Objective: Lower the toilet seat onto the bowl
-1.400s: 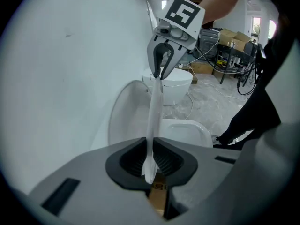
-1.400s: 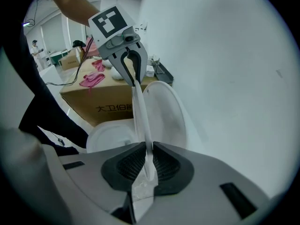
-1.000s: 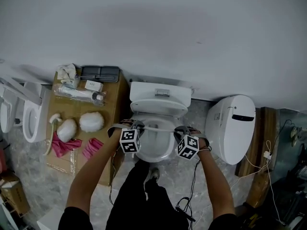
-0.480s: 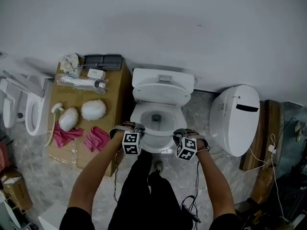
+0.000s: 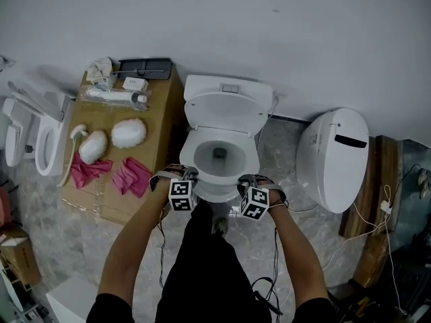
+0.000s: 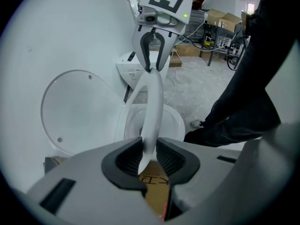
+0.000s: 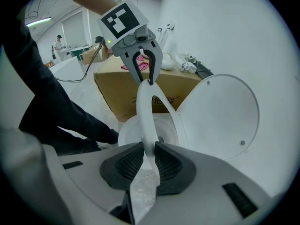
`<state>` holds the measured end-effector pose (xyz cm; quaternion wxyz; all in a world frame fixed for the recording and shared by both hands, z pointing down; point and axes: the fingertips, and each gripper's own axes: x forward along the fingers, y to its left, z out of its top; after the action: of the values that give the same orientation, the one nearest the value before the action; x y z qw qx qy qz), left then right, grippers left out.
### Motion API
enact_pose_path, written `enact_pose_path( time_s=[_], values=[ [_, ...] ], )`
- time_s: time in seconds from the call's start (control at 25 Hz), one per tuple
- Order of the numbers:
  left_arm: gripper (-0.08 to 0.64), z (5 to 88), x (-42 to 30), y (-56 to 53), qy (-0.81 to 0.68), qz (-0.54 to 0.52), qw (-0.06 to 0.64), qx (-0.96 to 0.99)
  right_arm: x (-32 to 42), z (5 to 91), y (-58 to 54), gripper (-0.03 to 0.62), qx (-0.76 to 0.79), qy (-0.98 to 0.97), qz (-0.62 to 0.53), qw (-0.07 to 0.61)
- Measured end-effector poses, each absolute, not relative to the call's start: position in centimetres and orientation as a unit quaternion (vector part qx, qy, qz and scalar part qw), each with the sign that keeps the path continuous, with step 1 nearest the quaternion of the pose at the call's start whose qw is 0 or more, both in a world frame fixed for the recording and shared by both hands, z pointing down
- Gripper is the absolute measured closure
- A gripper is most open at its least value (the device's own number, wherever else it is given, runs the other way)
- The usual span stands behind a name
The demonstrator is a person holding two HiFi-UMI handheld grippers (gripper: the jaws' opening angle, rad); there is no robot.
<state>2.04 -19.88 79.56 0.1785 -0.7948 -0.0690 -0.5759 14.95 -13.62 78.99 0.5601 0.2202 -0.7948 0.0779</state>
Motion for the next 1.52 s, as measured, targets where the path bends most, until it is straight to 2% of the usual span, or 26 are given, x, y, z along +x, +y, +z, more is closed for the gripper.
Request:
enact_pose_path(
  time_s=[0.44, 0.64, 1.52],
  values=[
    [0.446, 83.6, 0.4, -16.5, -0.076, -0.577, 0.161, -0.797, 13.5, 82.8, -10.2, 0.488, 0.195, -0.797, 0.082, 0.565],
    [0.440, 85.6, -0.1, -15.5, -0.088, -0.569, 0.180, -0.797, 13.0, 84.8, -9.0, 0.477, 0.202, -0.792, 0.082, 0.570],
    [0.422, 97.7, -2.7, -9.0, -0.138, -0.572, 0.172, -0.790, 10.5, 98.1, -3.0, 0.436, 0.195, -0.780, 0.078, 0.590]
  ],
)
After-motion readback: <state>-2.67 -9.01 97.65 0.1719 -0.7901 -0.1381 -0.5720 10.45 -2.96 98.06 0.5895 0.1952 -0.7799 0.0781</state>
